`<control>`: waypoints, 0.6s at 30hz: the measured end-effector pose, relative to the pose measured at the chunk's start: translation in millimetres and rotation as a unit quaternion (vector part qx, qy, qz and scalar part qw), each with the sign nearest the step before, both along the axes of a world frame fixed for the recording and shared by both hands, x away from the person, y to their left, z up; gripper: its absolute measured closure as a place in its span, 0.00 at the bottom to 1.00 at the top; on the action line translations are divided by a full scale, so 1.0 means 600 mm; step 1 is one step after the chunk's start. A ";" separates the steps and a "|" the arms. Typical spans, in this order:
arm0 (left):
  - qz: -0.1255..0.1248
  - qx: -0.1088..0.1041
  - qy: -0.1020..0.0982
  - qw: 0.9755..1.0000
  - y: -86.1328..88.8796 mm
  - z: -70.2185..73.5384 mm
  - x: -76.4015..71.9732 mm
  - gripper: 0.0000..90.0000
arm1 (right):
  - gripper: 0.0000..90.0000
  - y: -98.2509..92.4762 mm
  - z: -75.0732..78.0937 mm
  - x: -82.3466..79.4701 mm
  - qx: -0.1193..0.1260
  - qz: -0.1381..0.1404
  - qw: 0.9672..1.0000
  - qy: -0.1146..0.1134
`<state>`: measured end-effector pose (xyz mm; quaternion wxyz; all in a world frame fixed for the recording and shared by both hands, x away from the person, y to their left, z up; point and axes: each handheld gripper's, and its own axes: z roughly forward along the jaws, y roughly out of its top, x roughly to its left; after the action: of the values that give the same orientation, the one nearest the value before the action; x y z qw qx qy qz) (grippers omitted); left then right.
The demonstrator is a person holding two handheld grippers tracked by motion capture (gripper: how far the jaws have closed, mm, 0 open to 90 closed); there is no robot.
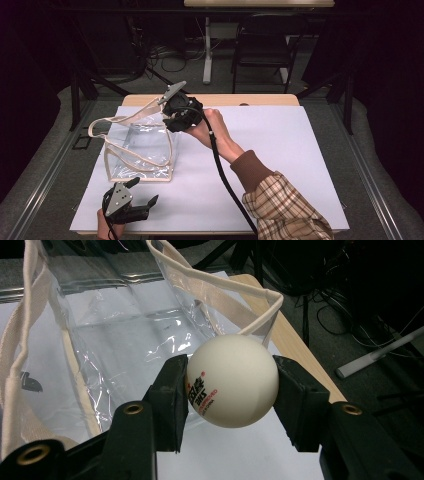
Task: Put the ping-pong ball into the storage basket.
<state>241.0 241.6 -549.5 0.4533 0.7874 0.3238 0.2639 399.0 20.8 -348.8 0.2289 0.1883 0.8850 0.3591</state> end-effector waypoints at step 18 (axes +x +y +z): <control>0.000 -0.001 0.001 1.000 0.000 0.000 0.001 0.18 | 0.56 0.032 0.000 -0.007 -0.002 0.018 1.000 0.004</control>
<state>241.3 241.8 -549.8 0.4539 0.7873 0.3241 0.2630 394.6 39.8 -349.0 0.2190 0.1739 0.8899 0.3603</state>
